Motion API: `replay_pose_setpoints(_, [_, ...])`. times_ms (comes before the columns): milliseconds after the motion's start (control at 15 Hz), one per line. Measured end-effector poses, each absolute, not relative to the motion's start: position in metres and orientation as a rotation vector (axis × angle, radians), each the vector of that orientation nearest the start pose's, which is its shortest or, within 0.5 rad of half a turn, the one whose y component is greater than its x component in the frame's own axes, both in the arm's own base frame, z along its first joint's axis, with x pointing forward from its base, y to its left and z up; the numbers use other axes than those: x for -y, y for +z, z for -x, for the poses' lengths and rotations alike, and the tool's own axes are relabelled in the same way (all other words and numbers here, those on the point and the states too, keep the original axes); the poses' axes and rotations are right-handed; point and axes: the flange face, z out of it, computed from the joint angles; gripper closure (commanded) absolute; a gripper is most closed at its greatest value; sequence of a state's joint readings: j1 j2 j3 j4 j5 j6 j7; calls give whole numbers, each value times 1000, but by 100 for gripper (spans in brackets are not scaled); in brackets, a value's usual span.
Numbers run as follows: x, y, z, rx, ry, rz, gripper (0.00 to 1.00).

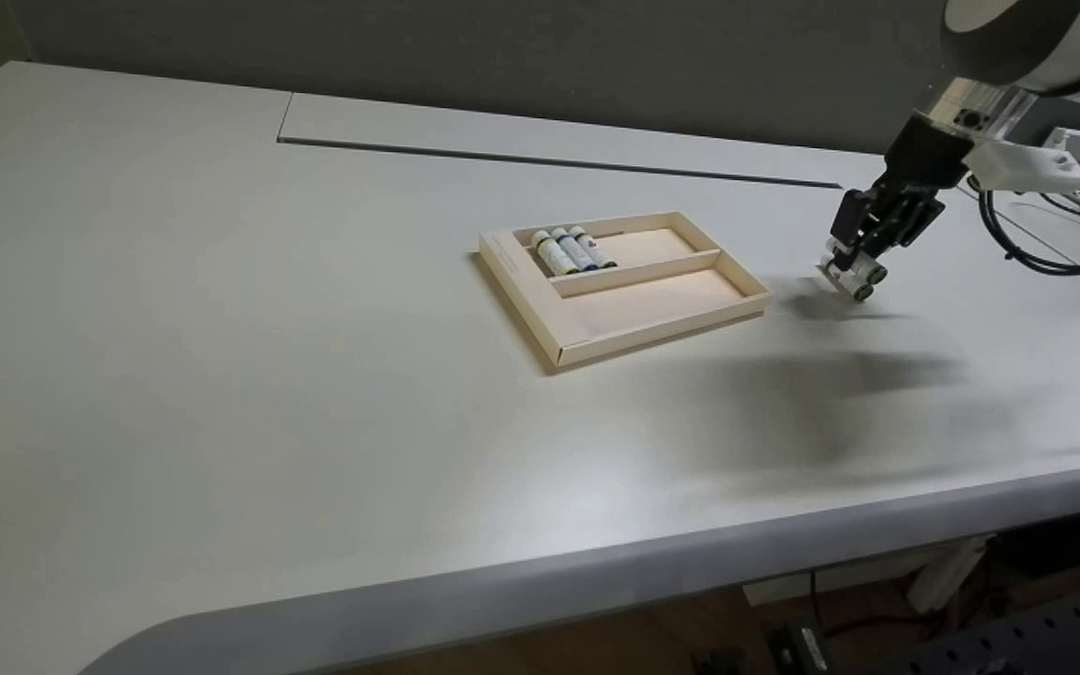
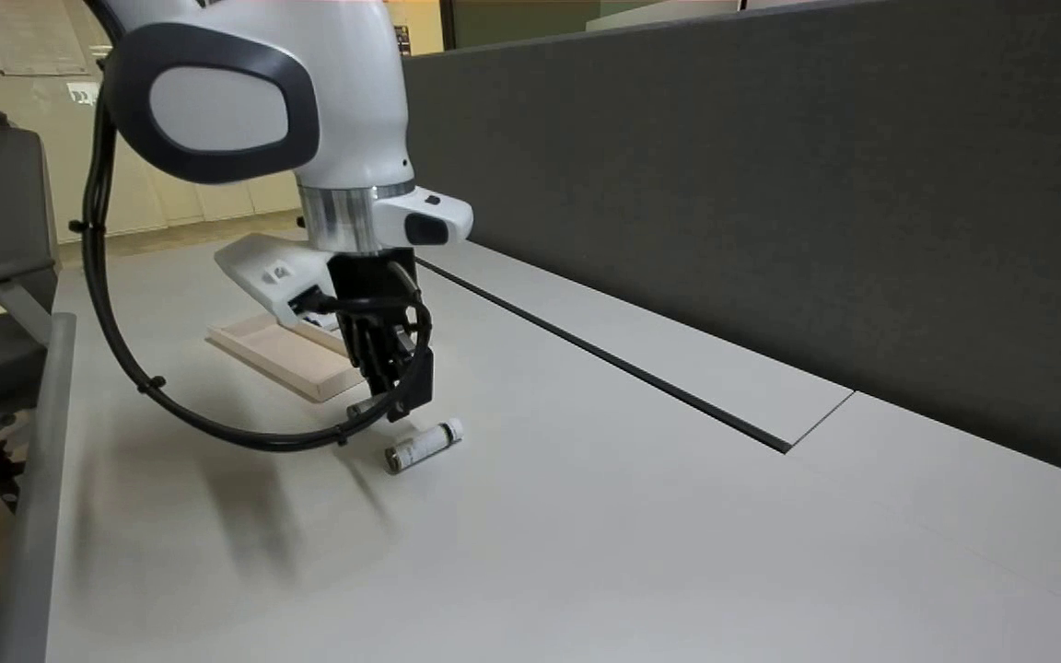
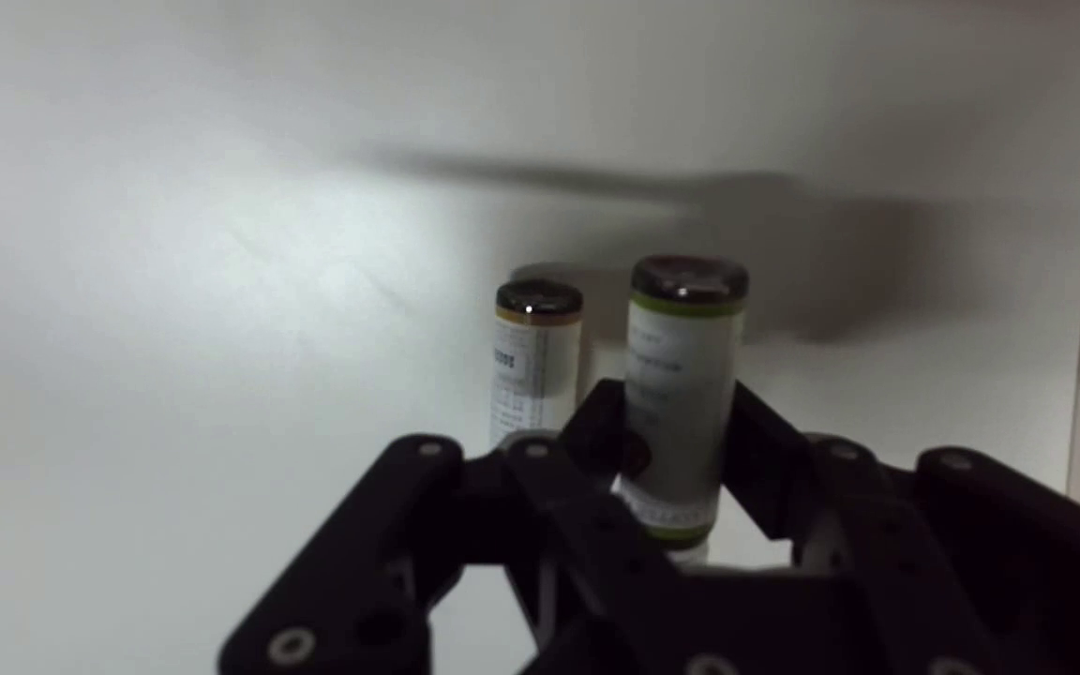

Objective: Pick up one object and put it on the table

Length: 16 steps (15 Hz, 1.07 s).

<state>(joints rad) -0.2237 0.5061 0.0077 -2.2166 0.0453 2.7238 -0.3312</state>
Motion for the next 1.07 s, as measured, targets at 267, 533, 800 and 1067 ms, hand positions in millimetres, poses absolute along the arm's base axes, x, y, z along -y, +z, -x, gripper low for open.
replay_pose_setpoints(267, [123, 124, -528, 95, -2, 3119, 93])
replay_pose_setpoints(533, [122, 114, -529, 96, 2, 3118, 93])
replay_pose_setpoints(800, [121, 115, -531, 99, -5, 3119, 38])
replay_pose_setpoints(1067, [119, 123, -538, 108, -33, 3119, 12])
